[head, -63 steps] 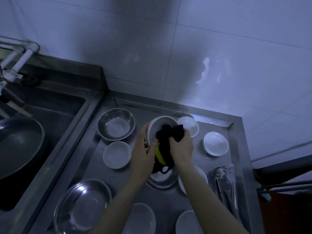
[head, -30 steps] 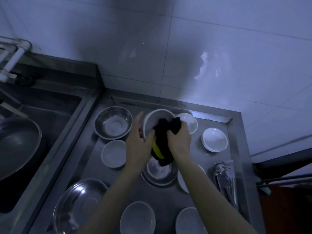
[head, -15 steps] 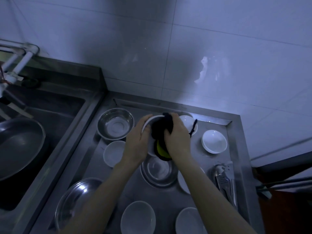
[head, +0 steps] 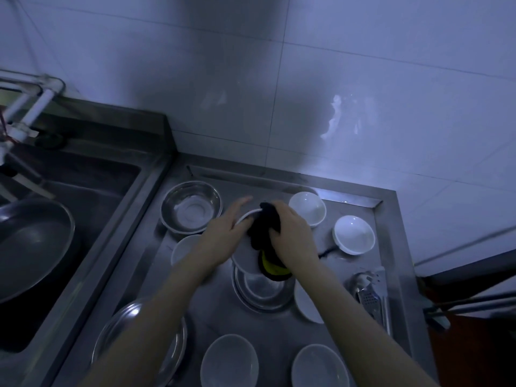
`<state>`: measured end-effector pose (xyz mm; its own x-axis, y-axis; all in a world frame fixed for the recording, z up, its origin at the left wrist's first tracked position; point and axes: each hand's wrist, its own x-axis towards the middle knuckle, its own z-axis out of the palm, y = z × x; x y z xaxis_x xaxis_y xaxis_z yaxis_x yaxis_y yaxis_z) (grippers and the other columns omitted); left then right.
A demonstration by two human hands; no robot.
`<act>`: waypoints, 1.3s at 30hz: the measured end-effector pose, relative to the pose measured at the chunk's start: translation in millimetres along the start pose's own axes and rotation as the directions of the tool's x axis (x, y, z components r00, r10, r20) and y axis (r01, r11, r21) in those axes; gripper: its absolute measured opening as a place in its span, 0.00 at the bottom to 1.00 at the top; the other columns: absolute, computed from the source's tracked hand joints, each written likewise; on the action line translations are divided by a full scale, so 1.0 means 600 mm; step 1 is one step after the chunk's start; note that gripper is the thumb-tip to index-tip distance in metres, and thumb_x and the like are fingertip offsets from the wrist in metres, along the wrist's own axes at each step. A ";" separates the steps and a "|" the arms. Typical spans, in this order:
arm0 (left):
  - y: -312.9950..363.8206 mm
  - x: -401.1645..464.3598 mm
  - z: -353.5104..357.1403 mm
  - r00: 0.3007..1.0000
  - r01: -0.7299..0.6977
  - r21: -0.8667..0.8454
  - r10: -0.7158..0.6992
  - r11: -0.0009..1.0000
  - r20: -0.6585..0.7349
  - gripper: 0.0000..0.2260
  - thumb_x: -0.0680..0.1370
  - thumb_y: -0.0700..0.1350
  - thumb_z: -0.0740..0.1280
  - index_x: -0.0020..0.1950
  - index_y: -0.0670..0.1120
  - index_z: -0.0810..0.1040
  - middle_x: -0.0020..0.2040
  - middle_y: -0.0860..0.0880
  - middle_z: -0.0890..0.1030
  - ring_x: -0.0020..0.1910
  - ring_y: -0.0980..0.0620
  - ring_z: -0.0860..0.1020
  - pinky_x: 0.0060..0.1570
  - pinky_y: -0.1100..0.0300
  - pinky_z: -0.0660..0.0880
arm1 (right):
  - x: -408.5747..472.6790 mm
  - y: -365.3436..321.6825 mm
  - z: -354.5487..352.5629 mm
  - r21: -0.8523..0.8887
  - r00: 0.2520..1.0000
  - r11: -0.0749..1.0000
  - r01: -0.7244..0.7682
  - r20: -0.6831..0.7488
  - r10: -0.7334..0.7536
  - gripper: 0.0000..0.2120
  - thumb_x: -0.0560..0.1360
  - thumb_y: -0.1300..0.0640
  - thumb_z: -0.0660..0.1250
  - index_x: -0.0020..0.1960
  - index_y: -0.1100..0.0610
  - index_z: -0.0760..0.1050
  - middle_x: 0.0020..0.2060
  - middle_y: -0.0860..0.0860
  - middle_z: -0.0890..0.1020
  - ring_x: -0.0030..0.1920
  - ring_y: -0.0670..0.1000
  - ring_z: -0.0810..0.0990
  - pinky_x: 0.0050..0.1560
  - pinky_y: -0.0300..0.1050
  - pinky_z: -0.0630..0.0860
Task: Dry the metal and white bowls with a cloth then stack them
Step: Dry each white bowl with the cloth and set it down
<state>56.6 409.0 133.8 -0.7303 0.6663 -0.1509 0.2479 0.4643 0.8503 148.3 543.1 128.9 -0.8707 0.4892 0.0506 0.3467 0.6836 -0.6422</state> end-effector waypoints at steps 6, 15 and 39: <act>-0.007 -0.046 0.100 0.914 -0.135 -0.179 0.053 0.975 -0.402 0.20 0.82 0.44 0.59 0.74 0.56 0.64 0.65 0.51 0.76 0.61 0.54 0.76 0.61 0.53 0.75 | -0.021 0.000 0.015 0.491 0.807 0.693 -0.528 0.034 0.590 0.17 0.74 0.63 0.64 0.62 0.57 0.69 0.53 0.55 0.78 0.55 0.57 0.76 0.49 0.42 0.67; -0.022 -0.013 0.025 0.977 -0.189 -0.012 0.189 0.982 0.097 0.15 0.85 0.44 0.55 0.70 0.57 0.69 0.57 0.55 0.77 0.54 0.56 0.78 0.46 0.67 0.74 | 0.001 0.010 -0.003 -0.218 0.992 0.970 0.110 0.087 -0.093 0.13 0.77 0.57 0.59 0.61 0.49 0.68 0.56 0.49 0.77 0.49 0.56 0.79 0.46 0.54 0.77; -0.009 -0.045 0.095 0.945 -0.105 -0.204 0.034 0.973 -0.326 0.27 0.80 0.38 0.63 0.70 0.65 0.62 0.58 0.68 0.75 0.53 0.66 0.75 0.53 0.66 0.72 | -0.008 0.019 0.021 0.452 0.781 0.686 -0.571 0.041 0.623 0.11 0.75 0.62 0.64 0.56 0.55 0.69 0.48 0.53 0.77 0.55 0.59 0.77 0.49 0.44 0.67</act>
<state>111.2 422.0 104.4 -0.8893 0.4545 0.0507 0.1883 0.2630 0.9463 151.9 541.4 111.6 -0.4782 0.7859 -0.3921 0.5773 -0.0552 -0.8147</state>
